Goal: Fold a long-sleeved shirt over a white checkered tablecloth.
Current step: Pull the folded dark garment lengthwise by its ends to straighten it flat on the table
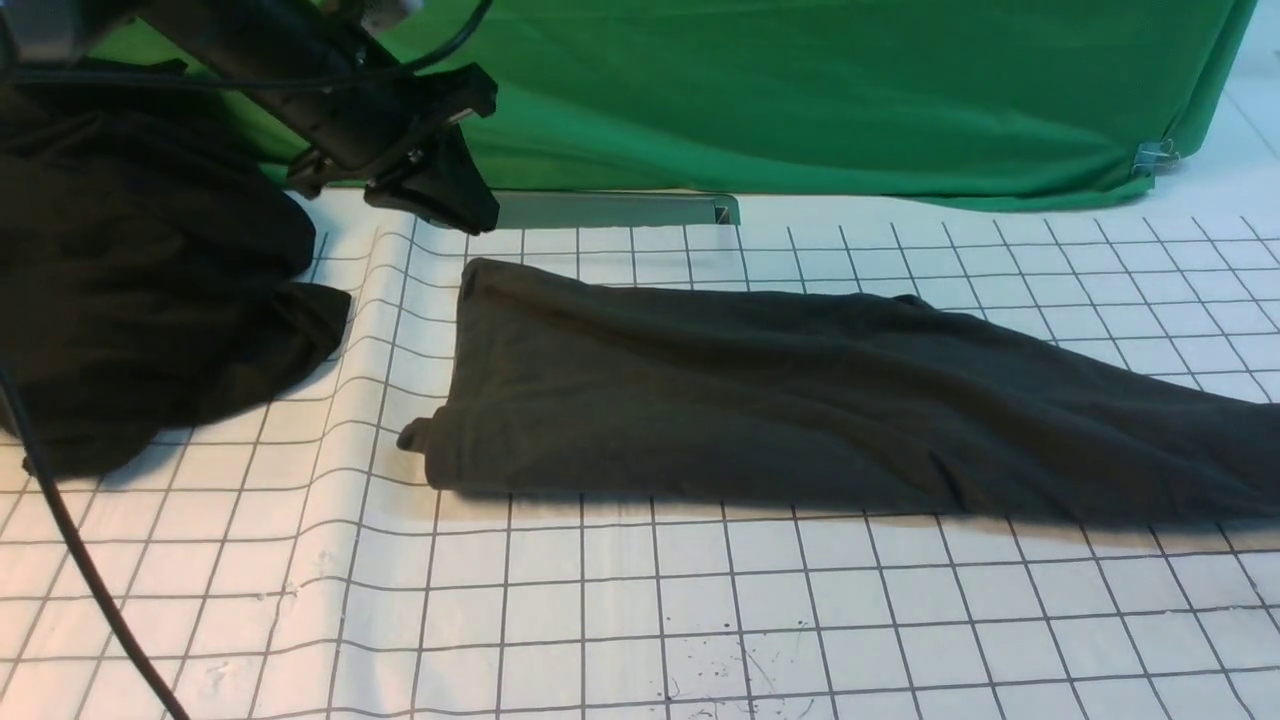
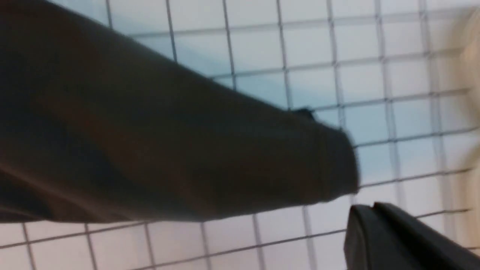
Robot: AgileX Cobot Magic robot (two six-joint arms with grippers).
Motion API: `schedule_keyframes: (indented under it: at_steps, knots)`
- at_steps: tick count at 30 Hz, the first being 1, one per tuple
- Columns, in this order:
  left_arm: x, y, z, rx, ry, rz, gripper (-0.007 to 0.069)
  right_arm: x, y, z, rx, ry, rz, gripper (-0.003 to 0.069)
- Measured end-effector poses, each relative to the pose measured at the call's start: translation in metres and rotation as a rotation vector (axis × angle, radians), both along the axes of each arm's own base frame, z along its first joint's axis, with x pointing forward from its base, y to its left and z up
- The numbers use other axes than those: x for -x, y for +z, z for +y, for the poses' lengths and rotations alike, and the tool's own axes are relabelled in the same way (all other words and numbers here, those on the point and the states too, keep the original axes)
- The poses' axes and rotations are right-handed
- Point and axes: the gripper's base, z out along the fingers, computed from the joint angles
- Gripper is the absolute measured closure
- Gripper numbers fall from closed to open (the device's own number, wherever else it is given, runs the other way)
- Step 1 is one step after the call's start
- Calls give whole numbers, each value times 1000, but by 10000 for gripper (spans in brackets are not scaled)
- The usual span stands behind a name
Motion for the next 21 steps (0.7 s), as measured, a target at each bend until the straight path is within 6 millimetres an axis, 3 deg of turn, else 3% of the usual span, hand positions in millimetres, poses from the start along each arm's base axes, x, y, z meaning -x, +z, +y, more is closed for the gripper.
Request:
schedule_keyframes:
  at_steps: [6, 7, 9, 10, 11, 16, 21]
  knots:
    - [-2, -5, -8, -2, -20, -5, 629, 1, -83, -21, -80, -62, 5, 662]
    - [-2, -6, -8, -2, -19, -4, 629, 0, -87, -22, -77, -63, -2, 662]
    - [-5, -11, -11, -3, -18, -3, 629, -3, -119, -29, -66, -82, -9, 662]
    - [-5, -12, -11, -3, -17, -2, 629, -4, -121, -30, -64, -83, -10, 662]
    - [-7, -15, -11, -4, -15, -3, 627, -9, -137, -34, -47, -87, -24, 659]
    - [-10, -19, -12, -4, -7, -11, 624, -20, -151, -43, -10, -99, -101, 649]
    - [-10, -22, -15, -14, -15, -8, 592, -23, -142, -46, 3, -99, -124, 636]
